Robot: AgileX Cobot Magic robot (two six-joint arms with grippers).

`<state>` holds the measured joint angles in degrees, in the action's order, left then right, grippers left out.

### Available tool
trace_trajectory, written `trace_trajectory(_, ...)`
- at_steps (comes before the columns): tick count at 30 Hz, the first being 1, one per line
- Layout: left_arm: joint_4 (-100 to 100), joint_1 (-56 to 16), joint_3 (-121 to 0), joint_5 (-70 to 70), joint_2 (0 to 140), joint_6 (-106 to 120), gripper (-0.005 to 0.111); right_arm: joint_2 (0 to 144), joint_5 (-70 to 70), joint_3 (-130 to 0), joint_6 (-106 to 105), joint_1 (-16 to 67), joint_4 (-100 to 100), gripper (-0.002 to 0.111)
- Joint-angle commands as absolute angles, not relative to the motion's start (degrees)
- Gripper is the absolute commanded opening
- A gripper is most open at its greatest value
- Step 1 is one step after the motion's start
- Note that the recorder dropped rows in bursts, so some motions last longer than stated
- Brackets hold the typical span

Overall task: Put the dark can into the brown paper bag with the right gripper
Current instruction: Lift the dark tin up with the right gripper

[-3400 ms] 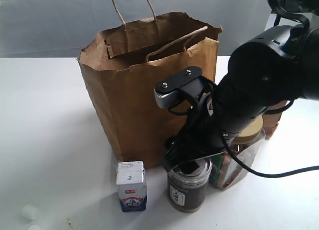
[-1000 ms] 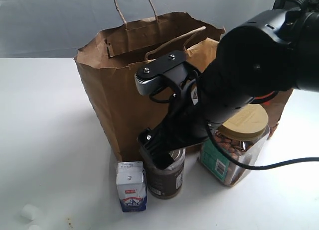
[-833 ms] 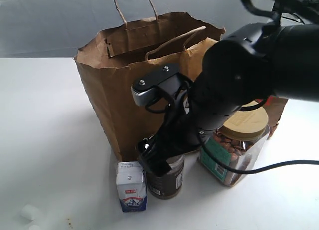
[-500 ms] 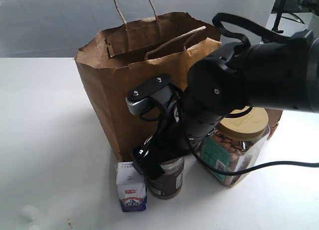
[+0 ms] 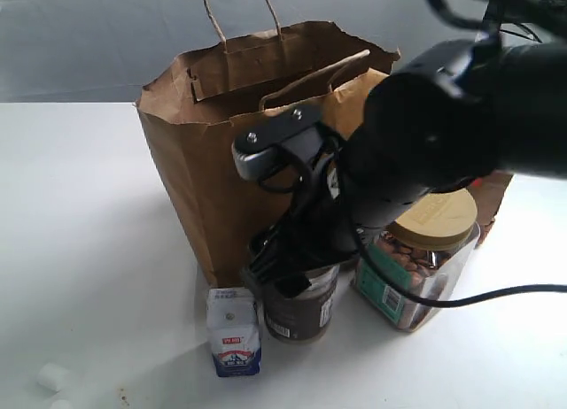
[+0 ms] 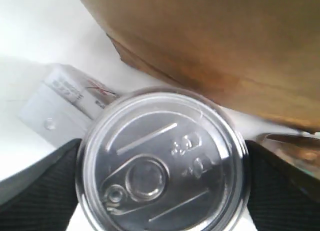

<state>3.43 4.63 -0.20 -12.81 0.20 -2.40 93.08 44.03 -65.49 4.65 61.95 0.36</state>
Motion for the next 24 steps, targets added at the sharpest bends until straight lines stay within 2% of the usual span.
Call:
trace_trajectory(1, 3.58, 4.73, 0.00, -12.28, 0.00, -2.61, 0.000, 84.95, 44.54, -65.80, 4.93, 62.26, 0.00, 0.000)
trace_trajectory(15, 3.58, 4.73, 0.00, -12.28, 0.00, -2.61, 0.000, 63.28, 45.00, -70.40, 4.13, 62.26, 7.42, 0.000)
trace_trajectory(24, 3.58, 4.73, 0.00, -12.28, 0.00, -2.61, 0.000, 59.92, 32.90, -78.87, 1.40, 62.26, 10.04, 0.000)
